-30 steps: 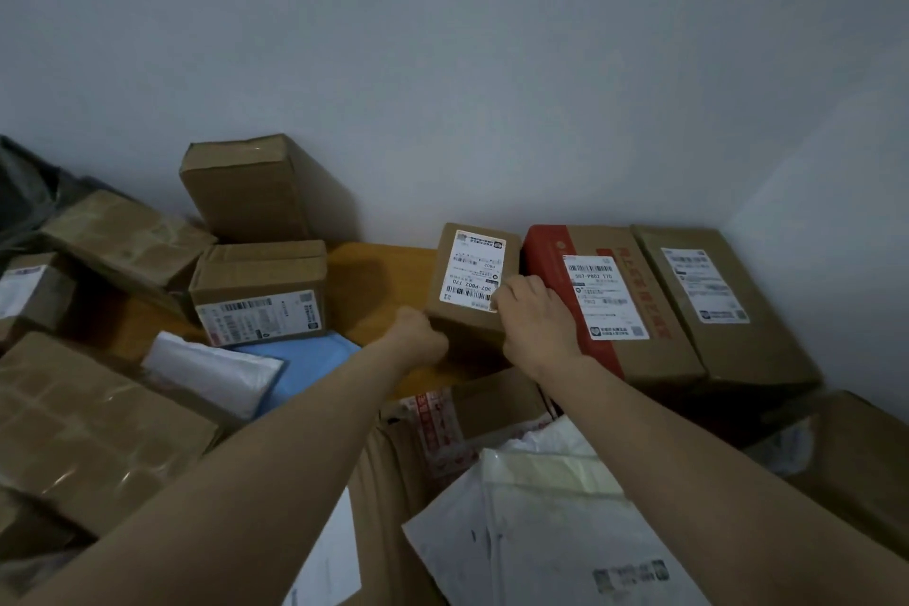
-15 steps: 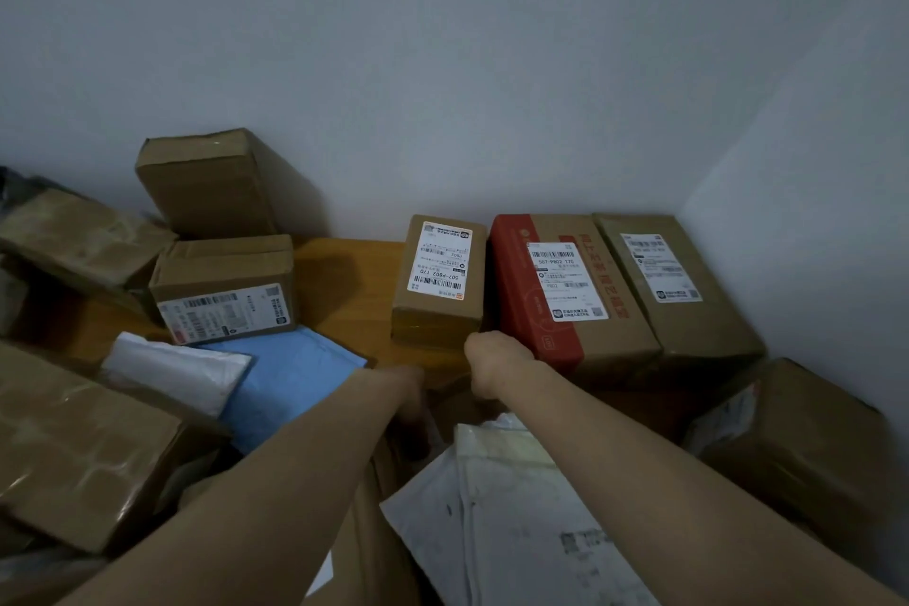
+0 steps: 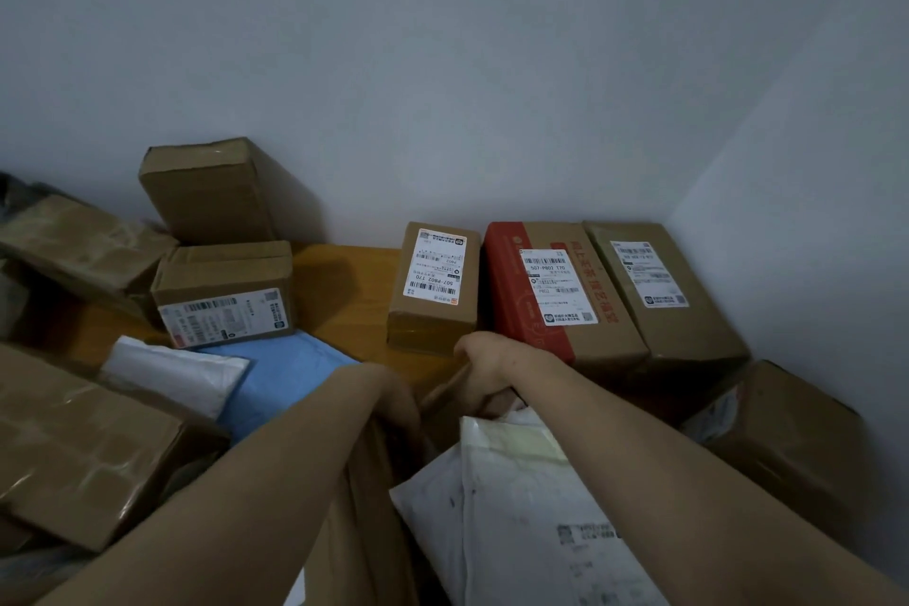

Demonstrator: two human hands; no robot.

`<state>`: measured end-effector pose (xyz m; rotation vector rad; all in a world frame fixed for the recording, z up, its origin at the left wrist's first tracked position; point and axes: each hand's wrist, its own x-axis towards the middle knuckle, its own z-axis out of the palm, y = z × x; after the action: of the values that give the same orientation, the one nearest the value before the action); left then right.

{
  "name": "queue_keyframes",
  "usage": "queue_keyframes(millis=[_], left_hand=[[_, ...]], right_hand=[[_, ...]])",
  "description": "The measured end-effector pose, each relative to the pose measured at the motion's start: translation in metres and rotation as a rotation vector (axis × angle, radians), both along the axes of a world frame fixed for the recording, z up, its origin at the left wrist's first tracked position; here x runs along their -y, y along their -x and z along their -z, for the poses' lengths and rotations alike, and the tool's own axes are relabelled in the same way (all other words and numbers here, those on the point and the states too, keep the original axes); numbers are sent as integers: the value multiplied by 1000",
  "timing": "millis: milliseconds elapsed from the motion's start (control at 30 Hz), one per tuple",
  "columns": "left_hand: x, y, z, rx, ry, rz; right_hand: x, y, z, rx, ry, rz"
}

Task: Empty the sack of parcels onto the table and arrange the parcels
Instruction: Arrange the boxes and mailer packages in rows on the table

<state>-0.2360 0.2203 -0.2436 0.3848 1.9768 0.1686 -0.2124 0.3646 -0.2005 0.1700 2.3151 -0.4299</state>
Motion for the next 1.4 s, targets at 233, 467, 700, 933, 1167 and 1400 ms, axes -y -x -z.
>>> queue_keyframes(millis=[233,467,700,933,1167,1400], left_hand=[[27,17,-59,-102,-256,-201],[77,34,-108,-275,-702,-973],[89,38,-124,-55,-955,-1509],[91,43,-104,2,-987,-1592],[100,64,-74,-471,-958,-1358],[105,81,-49,-486,-718,-1384]], right_hand=[[-1,23,-76,-148,84,-30],[15,38,-165,-482,120,36],[64,41,-145,-928,37,114],[95,48,-79,-1030,-221,13],[141,64,-37,-1149,-249,-14],[171,65,8,-1118,-71,-89]])
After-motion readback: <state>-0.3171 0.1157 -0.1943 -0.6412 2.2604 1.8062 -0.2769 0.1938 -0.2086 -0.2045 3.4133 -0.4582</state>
